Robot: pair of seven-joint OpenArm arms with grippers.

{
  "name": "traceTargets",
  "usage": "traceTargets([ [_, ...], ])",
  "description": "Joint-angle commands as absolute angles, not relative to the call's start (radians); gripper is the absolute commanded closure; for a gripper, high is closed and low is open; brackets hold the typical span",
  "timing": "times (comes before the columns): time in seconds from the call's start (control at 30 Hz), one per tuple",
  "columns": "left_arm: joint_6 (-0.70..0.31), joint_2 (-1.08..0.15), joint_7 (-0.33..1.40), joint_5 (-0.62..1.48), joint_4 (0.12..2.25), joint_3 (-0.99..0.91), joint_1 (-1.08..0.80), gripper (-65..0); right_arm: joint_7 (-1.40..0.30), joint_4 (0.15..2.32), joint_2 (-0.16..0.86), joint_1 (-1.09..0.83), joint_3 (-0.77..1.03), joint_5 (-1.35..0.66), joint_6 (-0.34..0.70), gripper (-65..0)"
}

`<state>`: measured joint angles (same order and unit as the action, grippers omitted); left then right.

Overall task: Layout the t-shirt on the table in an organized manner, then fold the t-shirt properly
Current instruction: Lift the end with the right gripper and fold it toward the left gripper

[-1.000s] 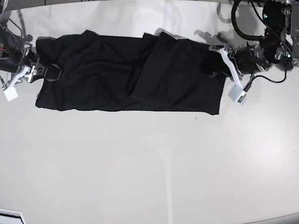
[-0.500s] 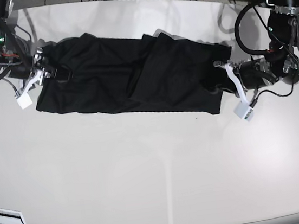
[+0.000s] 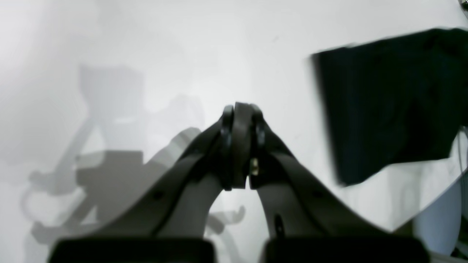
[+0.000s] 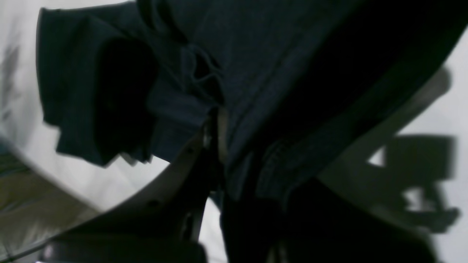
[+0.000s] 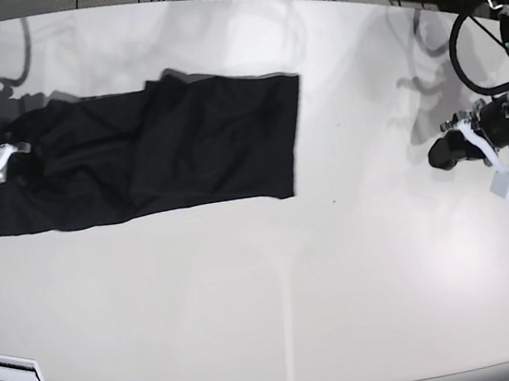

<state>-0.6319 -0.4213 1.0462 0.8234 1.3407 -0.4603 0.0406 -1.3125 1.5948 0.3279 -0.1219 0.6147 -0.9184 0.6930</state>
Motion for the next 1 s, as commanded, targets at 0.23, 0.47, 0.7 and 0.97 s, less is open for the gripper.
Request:
traceTargets([
  [0.23,-0.635,-0.432,1.015,0.847,1.355,-0.464,-0.003,0.0,-1.316,1.886,0.281,-0.200,0.640,-1.134,0.661,0.0],
  [0.47,-0.635,-0.432,1.015,0.851,1.355,-0.464,-0.011,0.0,-1.396,1.950,0.098,-0.218,0.447,-1.200,0.698,0.0],
  [0.7,-0.635,-0.432,1.018,0.852,1.355,-0.464,-0.011,0.0,-1.243,1.947,0.061,-0.198,0.156,-0.943,0.698,0.0],
  [0.97,-0.635,-0.432,1.032,0.888,1.355,-0.464,-0.011,0.0,-1.013,1.928,0.061,-0.165,-0.115,-0.669,0.671,-16.3],
])
